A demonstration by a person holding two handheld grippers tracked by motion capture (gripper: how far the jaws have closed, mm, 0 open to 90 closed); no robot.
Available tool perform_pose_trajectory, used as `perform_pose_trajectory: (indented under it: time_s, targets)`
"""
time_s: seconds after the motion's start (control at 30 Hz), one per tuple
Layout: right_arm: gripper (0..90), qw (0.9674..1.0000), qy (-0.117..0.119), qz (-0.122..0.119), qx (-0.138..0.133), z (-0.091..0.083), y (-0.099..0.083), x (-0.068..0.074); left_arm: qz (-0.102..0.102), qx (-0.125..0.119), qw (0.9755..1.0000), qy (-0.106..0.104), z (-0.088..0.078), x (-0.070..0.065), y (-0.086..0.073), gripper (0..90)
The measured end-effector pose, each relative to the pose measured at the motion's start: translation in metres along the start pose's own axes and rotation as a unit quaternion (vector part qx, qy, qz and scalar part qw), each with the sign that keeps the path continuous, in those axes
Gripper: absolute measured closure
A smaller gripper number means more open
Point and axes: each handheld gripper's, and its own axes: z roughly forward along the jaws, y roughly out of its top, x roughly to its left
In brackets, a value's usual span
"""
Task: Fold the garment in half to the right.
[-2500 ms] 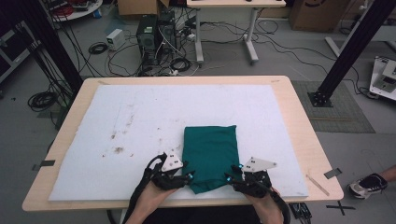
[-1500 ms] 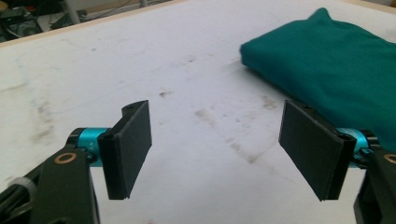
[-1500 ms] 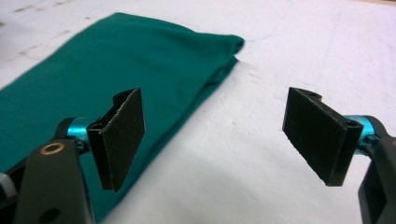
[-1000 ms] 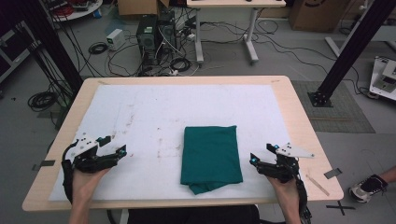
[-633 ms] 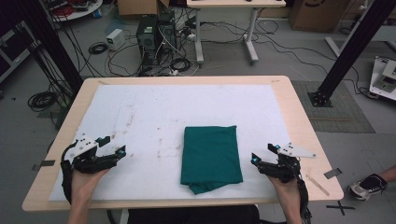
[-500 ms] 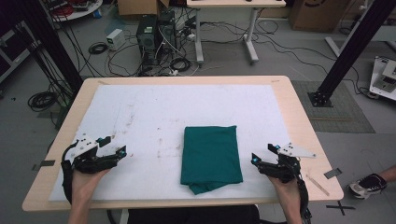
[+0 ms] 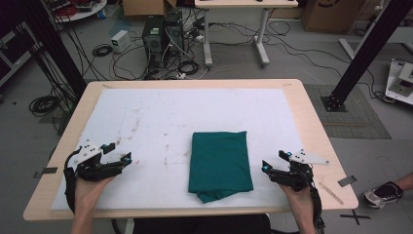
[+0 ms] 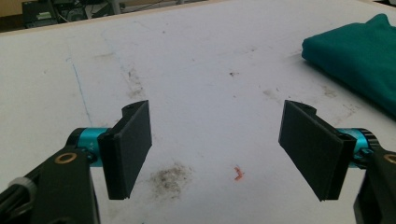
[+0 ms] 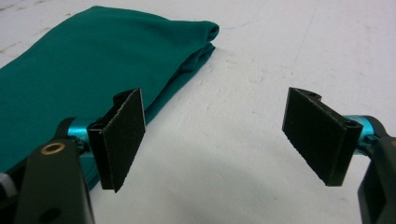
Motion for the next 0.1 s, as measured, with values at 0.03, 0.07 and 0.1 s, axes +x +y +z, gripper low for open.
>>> perform_pose_trajectory:
  time_s: [0.03, 0.07, 0.1]
  targets:
    - [21.8, 1.0000, -0.002, 0.001, 0.001, -0.0003, -0.0002, -0.0005, -0.002, 0.001, 1.0000, 0.001, -0.0001, 0.0007, -0.0004, 25.6]
    - [21.8, 1.0000, -0.001, 0.002, 0.000, -0.0004, -0.0003, -0.0008, -0.002, 0.001, 1.0000, 0.000, -0.0004, 0.0014, -0.0007, 25.6]
    - [21.8, 1.0000, -0.002, 0.002, 0.002, -0.0004, -0.0005, -0.0009, -0.003, 0.001, 1.0000, 0.000, -0.0005, 0.0019, -0.0010, 25.6]
